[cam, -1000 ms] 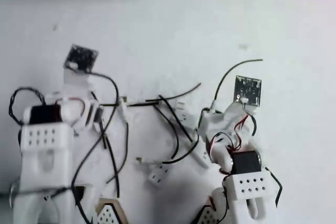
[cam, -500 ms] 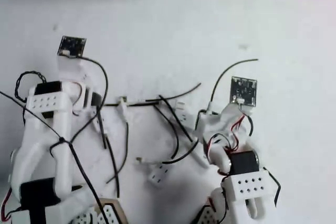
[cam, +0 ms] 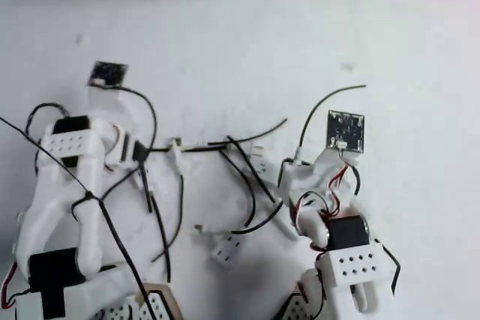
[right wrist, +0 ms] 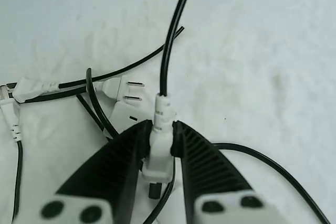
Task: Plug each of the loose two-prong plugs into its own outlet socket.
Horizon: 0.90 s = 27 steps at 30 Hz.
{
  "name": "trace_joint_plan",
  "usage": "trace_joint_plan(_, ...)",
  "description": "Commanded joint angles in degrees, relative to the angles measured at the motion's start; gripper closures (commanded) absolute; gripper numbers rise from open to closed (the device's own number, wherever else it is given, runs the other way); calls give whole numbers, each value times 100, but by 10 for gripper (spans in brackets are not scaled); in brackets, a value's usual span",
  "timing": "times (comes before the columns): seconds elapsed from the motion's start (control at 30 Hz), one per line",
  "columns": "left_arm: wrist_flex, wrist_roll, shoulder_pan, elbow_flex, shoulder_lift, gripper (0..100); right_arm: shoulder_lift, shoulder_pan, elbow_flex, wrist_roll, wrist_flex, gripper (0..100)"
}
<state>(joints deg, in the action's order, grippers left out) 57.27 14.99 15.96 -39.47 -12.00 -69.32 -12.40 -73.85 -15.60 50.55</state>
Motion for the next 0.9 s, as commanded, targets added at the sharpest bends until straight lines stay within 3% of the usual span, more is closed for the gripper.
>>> trace_joint_plan(0.0,-79,440,435,0,4,725,-75,-22,44,-44,-110,981)
trace_joint_plan(0.1,-53,791,479,-105,-22,725,-75,-22,44,-44,-110,981)
trace_joint_plan(0.37,-88,774,189,-62,-48,725,-75,-22,44,-44,-110,981)
trace_joint_plan(0.6,-396,211,-84,-9,-40,725,-75,-22,44,-44,-119,981)
trace_joint_plan(0.87,-835,220,-136,-334,-31,725,-75,-22,44,-35,-110,981)
